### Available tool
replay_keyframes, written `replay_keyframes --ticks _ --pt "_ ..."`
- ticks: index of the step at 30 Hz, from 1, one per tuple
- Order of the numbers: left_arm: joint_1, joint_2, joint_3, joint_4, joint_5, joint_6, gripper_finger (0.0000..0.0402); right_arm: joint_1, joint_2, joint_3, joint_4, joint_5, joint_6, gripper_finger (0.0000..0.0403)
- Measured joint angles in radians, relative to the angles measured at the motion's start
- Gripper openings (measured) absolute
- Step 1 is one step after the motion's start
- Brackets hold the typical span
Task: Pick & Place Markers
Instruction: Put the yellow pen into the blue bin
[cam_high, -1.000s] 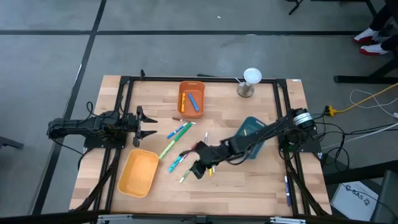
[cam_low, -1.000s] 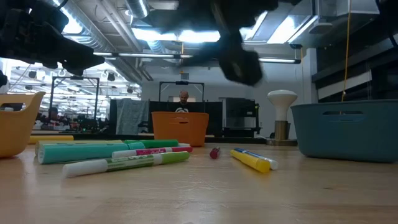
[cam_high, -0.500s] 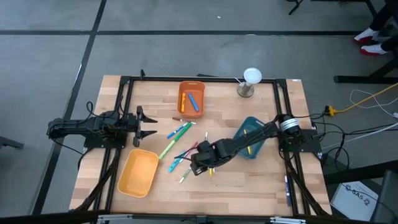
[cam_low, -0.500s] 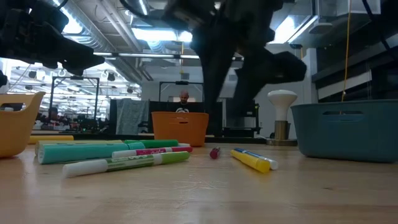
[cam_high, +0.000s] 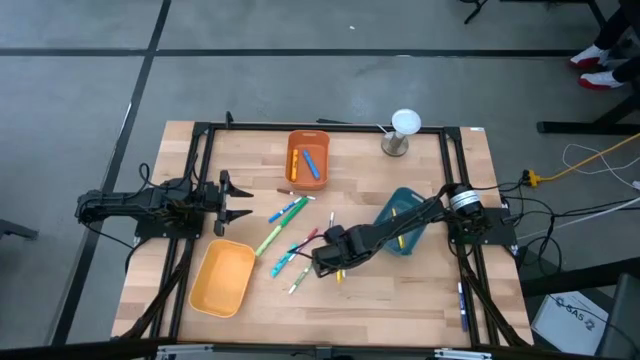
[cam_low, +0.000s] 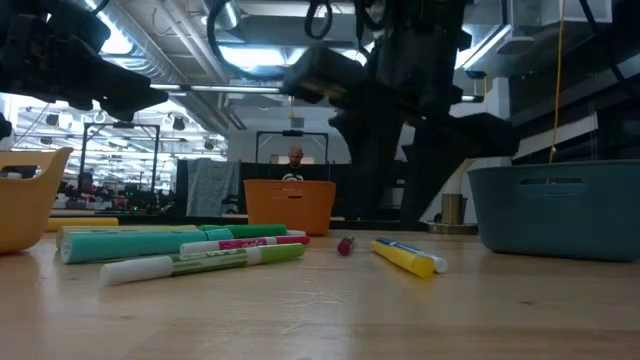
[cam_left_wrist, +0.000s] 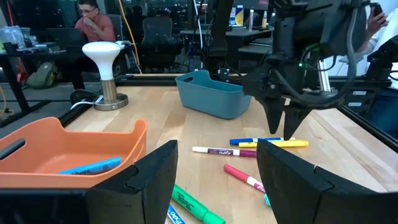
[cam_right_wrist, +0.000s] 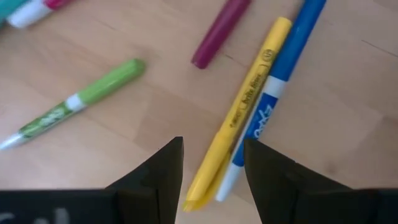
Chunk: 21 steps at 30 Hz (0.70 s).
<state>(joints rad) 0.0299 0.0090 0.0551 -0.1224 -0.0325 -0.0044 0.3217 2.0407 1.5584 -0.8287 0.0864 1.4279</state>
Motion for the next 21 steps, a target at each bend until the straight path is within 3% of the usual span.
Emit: replay_keyframes --ticks 8,21 --pt "0.000 0.000 0.000 0.000 0.000 0.000 0.0214 -0.005 0.000 -0.059 0.064 0.000 0.035 0.0165" --pt "0.000 0.000 0.000 0.000 0.000 0.000 0.0214 -0.038 0.000 -0.039 0.108 0.015 -0.005 0.0165"
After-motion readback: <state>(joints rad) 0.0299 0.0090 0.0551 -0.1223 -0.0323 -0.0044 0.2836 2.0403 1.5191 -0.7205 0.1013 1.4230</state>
